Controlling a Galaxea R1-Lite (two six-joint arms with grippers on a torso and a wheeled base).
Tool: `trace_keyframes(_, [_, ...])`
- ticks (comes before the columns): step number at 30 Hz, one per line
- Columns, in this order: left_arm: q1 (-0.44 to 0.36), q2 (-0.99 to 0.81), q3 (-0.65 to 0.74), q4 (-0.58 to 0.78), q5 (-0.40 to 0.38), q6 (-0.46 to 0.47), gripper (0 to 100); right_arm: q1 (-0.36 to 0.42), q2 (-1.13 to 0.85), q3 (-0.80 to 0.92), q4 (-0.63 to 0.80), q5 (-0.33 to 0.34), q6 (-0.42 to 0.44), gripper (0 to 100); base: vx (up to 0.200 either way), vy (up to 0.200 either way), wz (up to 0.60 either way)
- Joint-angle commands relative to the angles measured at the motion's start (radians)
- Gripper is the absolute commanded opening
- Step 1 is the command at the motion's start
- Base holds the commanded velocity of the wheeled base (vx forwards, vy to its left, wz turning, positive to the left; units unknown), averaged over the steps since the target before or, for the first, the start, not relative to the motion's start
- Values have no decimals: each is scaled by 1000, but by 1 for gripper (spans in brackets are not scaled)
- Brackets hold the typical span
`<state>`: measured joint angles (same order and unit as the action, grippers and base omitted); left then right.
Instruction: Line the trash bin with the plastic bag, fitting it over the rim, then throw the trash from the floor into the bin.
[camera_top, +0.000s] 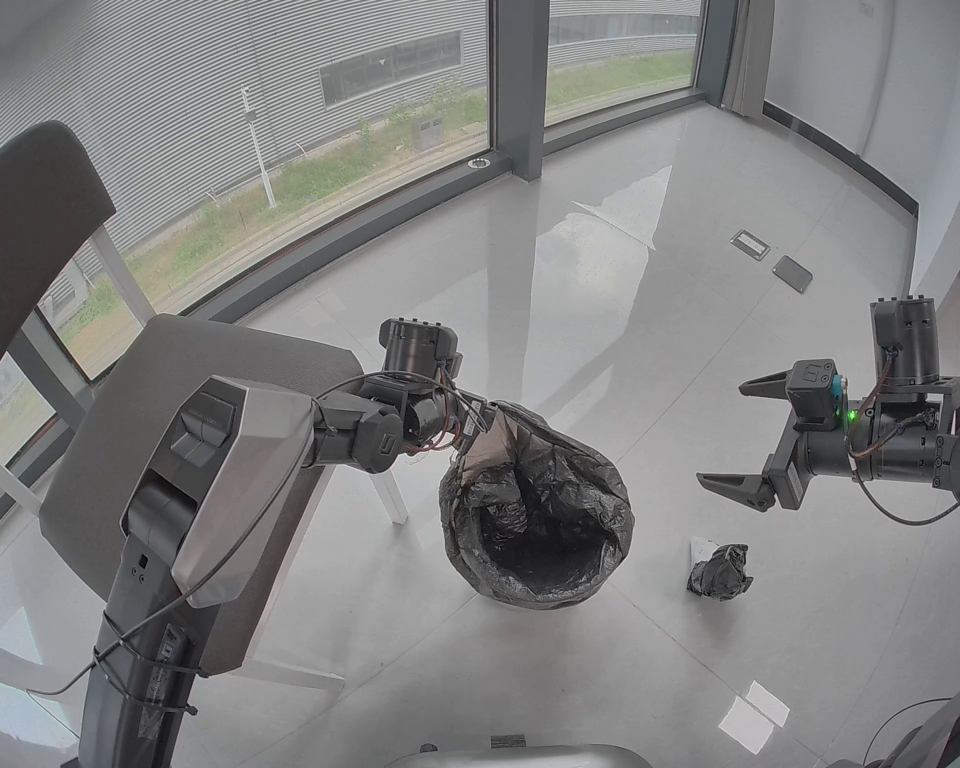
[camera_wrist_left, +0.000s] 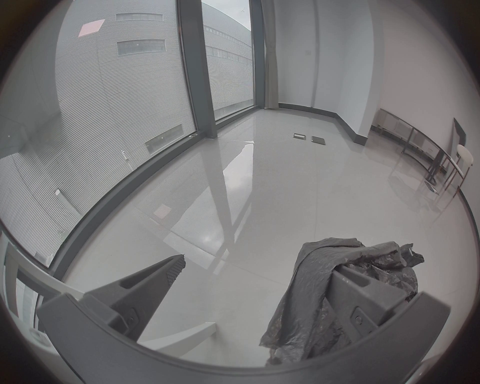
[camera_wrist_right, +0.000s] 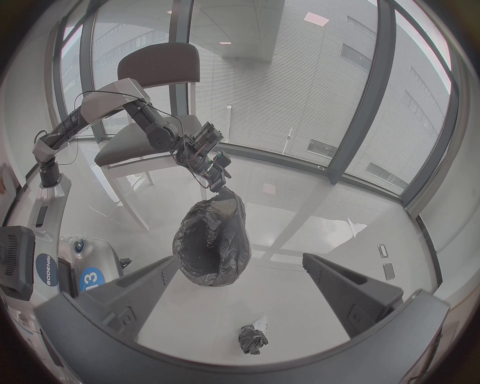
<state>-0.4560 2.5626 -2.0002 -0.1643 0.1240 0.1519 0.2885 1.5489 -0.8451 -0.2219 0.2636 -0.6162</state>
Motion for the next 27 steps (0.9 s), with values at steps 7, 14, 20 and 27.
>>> trace_keyframes(7, [2, -1, 0, 0, 0, 0, 100, -3, -9, 1, -1, 0, 0, 100, 0, 0, 0])
trace_keyframes(14, [-52, 19, 0, 2, 5, -14, 100, -3, -7, 17, -1, 0, 0, 100, 0, 0, 0])
trace_keyframes(20, [-76, 41, 0, 0, 0, -12, 100, -3, -9, 29, -2, 0, 0, 100, 0, 0, 0])
trace_keyframes(27, [-86, 62, 0, -11, 5, -17, 100, -3, -30, 69, -2, 0, 0, 100, 0, 0, 0])
